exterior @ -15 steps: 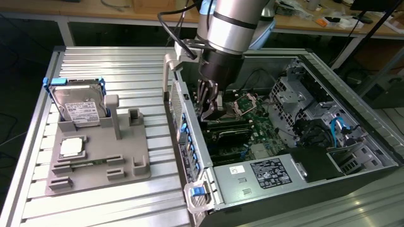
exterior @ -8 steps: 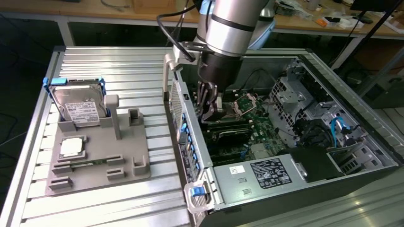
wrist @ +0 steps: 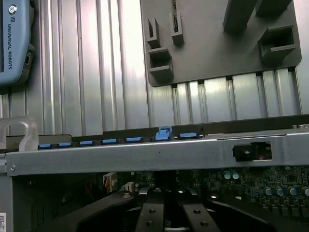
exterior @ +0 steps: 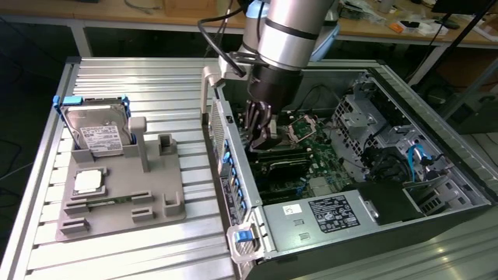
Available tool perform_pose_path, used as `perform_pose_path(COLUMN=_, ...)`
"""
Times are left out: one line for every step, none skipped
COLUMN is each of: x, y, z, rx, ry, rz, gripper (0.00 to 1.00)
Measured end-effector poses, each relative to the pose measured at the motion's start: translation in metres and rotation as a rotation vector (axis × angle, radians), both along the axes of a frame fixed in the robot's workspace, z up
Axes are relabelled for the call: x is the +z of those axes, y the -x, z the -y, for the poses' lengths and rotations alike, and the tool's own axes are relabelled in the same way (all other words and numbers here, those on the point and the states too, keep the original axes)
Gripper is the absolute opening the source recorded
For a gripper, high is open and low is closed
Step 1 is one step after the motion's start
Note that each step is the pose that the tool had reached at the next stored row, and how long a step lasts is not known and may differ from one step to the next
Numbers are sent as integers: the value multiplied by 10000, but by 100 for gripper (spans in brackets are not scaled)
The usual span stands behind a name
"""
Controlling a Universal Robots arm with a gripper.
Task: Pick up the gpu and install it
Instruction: 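Press down on the gpu until it lock into place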
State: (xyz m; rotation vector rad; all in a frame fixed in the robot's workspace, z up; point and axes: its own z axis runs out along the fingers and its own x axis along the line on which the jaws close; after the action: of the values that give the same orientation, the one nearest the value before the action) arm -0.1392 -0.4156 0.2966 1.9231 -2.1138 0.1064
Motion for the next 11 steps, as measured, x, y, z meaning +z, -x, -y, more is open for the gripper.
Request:
perform_pose_path(x=-2, y=-29, z=0, rx=0, ry=1, rz=-10, gripper=11)
perform_pose_path(x=-4, y=-51, z=0, rx=0, ry=1, rz=-18, gripper=11)
perform_pose_path(x=-7, y=-70, z=0, rx=0, ry=0, rz=-24, gripper=11)
perform_pose_path(x=-12, y=-96, z=0, rx=0, ry=0, rz=-30, gripper=11)
perform_pose_path(x=-16, y=-118, z=0, rx=1, ry=0, rz=-34, gripper=11)
perform_pose_path(x=-21, y=-135, z=0, rx=1, ry=-1, rz=-34, gripper=11)
perform_pose_path(x=-25, y=-143, z=0, rx=2, ry=0, rz=-33, gripper=11)
perform_pose_path(x=-27, y=-144, z=0, rx=0, ry=1, rz=-35, gripper=11)
perform_pose_path(x=-28, y=-144, z=0, rx=-1, ry=2, rz=-36, gripper=11)
perform_pose_path(x=-28, y=-144, z=0, rx=-1, ry=3, rz=-37, gripper=11)
perform_pose_path(x=-28, y=-145, z=0, rx=0, ry=3, rz=-36, gripper=11)
